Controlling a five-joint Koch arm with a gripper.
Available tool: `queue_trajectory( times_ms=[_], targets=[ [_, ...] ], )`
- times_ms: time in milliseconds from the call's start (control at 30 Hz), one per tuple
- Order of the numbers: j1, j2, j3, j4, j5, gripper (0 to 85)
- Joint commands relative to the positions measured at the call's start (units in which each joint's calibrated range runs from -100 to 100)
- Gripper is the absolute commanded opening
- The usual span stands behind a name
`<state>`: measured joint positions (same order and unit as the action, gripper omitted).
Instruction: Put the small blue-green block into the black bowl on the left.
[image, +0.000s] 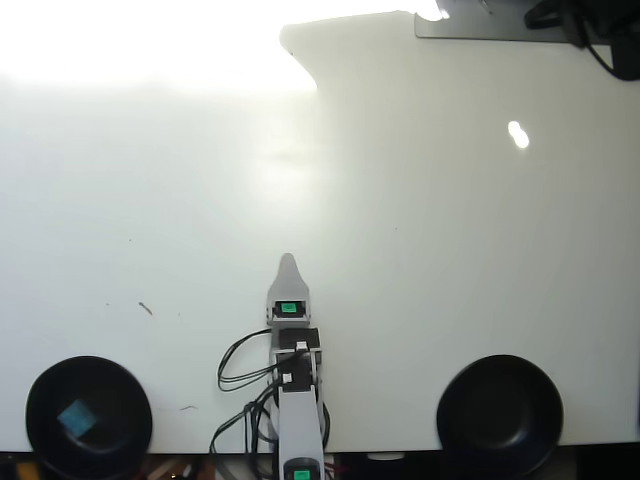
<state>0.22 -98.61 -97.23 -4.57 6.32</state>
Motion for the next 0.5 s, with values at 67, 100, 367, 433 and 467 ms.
queue_trajectory(
  times_ms=[67, 100, 367, 433, 467],
  targets=[
    [-1.07, -0.85, -1.11, 2.01, -0.05, 45.9],
    [-1.12, -0.85, -1.29, 2.09, -0.15, 46.7],
    [-0.88, -0.75, -2.59, 1.69, -0.24, 48.0],
    [-0.98, -0.75, -2.68, 1.77, -0.24, 48.0],
    [-1.17, -0.75, -2.68, 1.77, -0.39, 48.0]
  ],
)
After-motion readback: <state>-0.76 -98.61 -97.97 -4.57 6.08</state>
